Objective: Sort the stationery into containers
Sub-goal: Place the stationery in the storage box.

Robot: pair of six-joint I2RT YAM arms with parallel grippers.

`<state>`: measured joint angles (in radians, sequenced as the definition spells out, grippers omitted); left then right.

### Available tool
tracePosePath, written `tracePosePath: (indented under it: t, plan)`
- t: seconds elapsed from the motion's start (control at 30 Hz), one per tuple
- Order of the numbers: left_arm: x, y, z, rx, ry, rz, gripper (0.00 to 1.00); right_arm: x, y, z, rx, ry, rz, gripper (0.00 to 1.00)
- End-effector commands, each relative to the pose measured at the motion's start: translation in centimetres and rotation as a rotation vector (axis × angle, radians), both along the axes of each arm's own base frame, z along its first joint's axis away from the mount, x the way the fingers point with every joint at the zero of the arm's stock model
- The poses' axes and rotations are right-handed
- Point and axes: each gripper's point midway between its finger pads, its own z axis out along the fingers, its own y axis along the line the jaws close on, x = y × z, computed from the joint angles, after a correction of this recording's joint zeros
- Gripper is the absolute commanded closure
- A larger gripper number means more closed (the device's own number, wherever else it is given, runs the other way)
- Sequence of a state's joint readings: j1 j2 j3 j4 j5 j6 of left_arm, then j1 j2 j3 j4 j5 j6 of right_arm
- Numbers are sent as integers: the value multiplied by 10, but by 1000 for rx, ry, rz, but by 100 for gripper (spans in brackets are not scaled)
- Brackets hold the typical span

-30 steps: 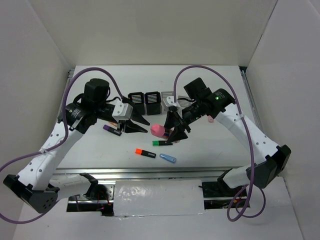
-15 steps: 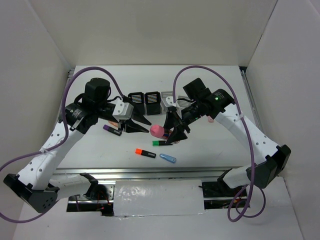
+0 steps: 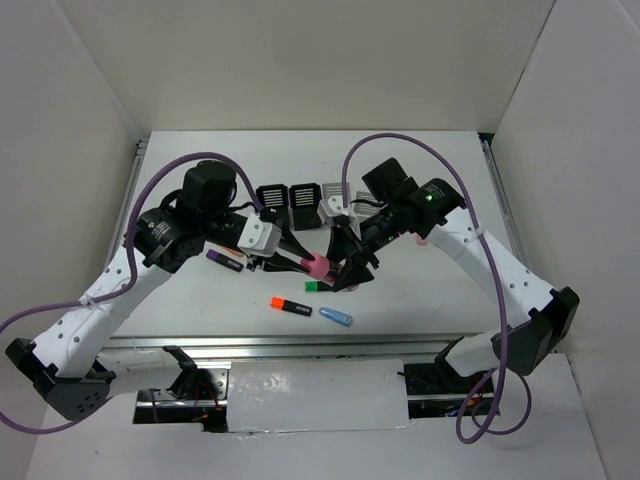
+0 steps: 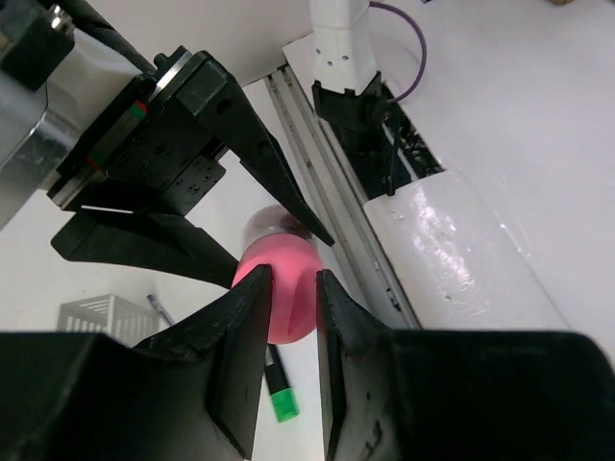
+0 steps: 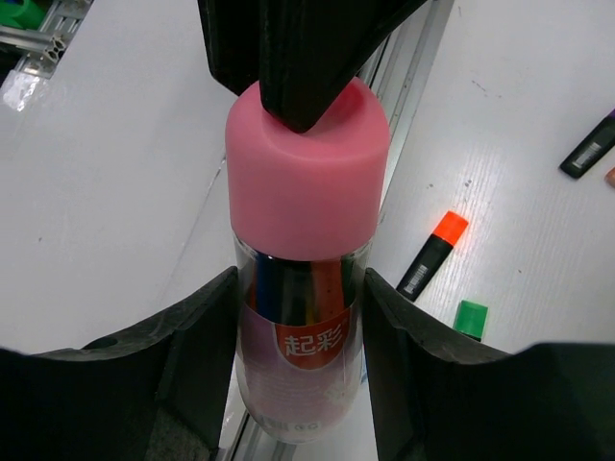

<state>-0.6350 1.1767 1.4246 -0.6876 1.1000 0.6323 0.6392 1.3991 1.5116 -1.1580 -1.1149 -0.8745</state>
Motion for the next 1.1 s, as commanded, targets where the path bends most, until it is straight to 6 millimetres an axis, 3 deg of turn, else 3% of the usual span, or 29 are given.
tracePosePath:
  t: [0.0,0.43,0.77,0.87,1.0,1.07]
  plan:
    - [-7,-5,-6,30,-40,-28,64,1,10,24,92,-47,29,100]
    - [1,1,-31,99,-11,49,65,-9,1,20,97,-84,32,100]
    - [12,4,-28,79,-8,91,63,-9,1,18,93,-75,28,100]
    - [13,3,-25,75,-10,93,68,-8,2,17,91,-67,30,100]
    - [13,-2,-21,83,-6,117,96,-6,5,20,92,-58,22,100]
    - [18,-7,-17,81,-12,164,100,-3,8,23,90,-45,8,95]
